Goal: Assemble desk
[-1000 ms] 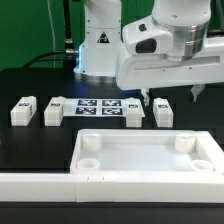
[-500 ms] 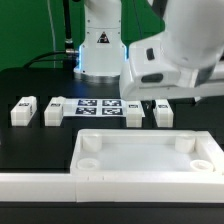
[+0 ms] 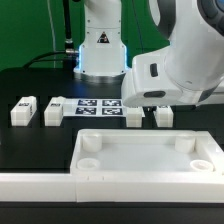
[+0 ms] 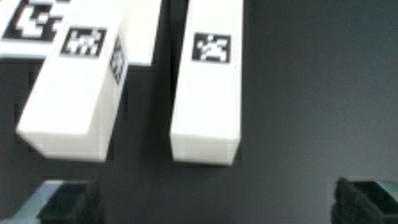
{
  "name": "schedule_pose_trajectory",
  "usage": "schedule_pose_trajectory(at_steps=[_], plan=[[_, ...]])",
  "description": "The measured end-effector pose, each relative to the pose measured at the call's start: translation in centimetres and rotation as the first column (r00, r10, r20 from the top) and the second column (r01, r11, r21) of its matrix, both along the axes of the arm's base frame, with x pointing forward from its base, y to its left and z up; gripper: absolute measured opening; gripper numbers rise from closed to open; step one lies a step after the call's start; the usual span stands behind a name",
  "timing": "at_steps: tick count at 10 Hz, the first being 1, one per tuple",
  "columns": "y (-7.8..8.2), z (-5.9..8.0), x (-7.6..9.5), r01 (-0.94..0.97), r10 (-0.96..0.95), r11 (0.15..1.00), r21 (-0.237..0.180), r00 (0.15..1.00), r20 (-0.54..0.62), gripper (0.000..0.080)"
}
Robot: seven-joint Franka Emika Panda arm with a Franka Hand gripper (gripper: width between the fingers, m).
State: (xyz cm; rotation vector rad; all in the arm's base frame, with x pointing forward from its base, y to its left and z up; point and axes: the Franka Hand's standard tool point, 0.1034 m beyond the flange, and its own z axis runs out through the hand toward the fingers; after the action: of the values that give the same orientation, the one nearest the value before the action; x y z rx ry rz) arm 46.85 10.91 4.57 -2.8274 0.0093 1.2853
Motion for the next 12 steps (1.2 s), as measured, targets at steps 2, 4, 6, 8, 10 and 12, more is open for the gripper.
schedule_pose_trajectory(at_steps=[2, 4, 6, 8, 10, 12], plan=[[0.6, -0.8, -1.2, 0.002, -0.003, 1.000, -0.025, 0.999, -0.054, 0.0649], [0.6, -0.8, -1.1, 0.001, -0.002, 1.000, -0.022, 0.999, -0.052, 0.0649], [0.5, -0.9, -1.3, 0.007, -0.008, 1.000, -0.025, 0.998, -0.056, 0.0649], [0.2, -1.9, -2.2, 0.023, -0.026, 0.999, -0.043, 0.996, -0.084, 0.0649], [0.5, -2.9, -3.1, 0.013, -0.018, 0.999, -0.047, 0.994, -0.104, 0.0649], [0.8, -3.4, -3.6, 0.005, -0.011, 0.999, -0.050, 0.993, -0.117, 0.0649]])
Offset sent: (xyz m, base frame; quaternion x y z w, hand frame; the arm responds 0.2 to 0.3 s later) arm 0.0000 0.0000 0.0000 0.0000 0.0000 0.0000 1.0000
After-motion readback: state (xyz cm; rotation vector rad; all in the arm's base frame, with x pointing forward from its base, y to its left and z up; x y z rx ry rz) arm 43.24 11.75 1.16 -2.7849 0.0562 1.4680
